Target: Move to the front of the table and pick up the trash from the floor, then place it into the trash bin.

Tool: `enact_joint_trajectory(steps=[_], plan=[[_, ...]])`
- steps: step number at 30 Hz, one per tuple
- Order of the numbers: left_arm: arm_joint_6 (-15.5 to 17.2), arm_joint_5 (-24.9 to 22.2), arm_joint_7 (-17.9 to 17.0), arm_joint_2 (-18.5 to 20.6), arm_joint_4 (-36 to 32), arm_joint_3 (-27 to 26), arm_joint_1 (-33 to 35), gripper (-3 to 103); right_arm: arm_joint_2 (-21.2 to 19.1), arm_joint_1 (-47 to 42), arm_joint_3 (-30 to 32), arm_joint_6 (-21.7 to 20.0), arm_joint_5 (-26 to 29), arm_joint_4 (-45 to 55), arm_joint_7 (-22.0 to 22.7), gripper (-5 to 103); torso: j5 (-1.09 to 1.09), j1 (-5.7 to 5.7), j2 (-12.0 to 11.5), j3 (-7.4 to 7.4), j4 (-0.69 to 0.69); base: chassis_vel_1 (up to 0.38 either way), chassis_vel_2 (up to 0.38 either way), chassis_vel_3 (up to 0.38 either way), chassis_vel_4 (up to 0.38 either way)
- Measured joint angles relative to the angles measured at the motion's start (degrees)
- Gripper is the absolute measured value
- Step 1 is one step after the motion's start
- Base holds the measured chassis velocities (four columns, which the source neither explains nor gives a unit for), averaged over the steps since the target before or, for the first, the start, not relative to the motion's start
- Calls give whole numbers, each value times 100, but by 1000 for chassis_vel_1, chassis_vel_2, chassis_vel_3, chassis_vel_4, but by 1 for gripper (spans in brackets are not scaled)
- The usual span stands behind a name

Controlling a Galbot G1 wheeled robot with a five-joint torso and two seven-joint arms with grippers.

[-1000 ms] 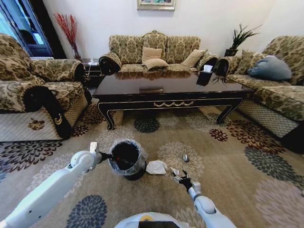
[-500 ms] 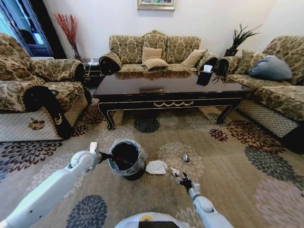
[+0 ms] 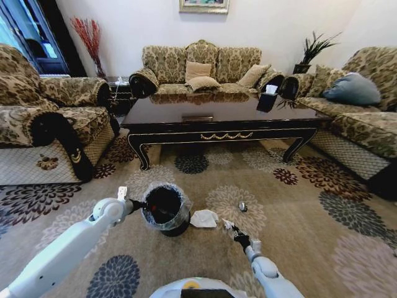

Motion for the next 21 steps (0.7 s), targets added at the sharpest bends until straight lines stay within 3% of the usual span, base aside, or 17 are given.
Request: enact_joint_trajectory(steps=[14, 21], plan=[[0, 21, -9, -46, -48, 33, 47, 0, -112, -182, 27, -13, 100, 378, 6, 0, 1, 0, 0, 0, 0, 0, 0, 0, 0], [-1, 97, -66, -83, -86, 175, 86, 0, -636, -714, 328, -80, 391, 1834, 114, 0, 0, 0, 0, 0, 0, 0, 0, 0, 0]])
